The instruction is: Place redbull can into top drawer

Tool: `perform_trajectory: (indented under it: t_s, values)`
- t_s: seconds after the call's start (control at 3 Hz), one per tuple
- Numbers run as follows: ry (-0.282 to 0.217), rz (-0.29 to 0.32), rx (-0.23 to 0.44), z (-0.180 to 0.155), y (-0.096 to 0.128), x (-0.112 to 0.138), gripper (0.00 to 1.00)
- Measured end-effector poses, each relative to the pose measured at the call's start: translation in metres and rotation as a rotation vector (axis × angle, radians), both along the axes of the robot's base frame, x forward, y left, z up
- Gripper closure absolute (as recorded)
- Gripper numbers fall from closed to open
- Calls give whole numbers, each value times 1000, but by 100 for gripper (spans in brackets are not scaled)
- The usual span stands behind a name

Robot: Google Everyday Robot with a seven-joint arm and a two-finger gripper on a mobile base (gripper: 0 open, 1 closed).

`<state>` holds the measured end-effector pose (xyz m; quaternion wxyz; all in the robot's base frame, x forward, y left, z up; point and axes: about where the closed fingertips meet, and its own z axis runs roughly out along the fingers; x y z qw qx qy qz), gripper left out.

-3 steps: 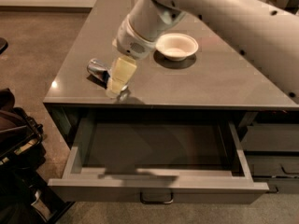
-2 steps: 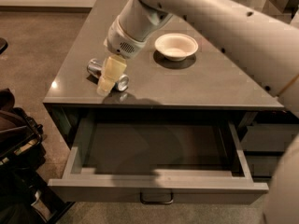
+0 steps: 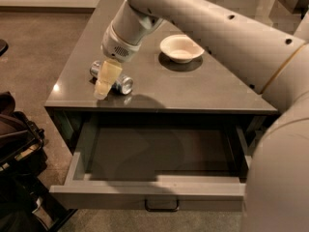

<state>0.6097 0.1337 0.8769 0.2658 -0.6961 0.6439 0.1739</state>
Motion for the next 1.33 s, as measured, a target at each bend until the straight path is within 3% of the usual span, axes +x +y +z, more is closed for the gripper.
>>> perform_trajectory:
  t_s: [1.0,1.33]
  values:
    - [-4,-56,-78,-22,-9,18,0]
    - [30,-58,-117,-32,-20,22,0]
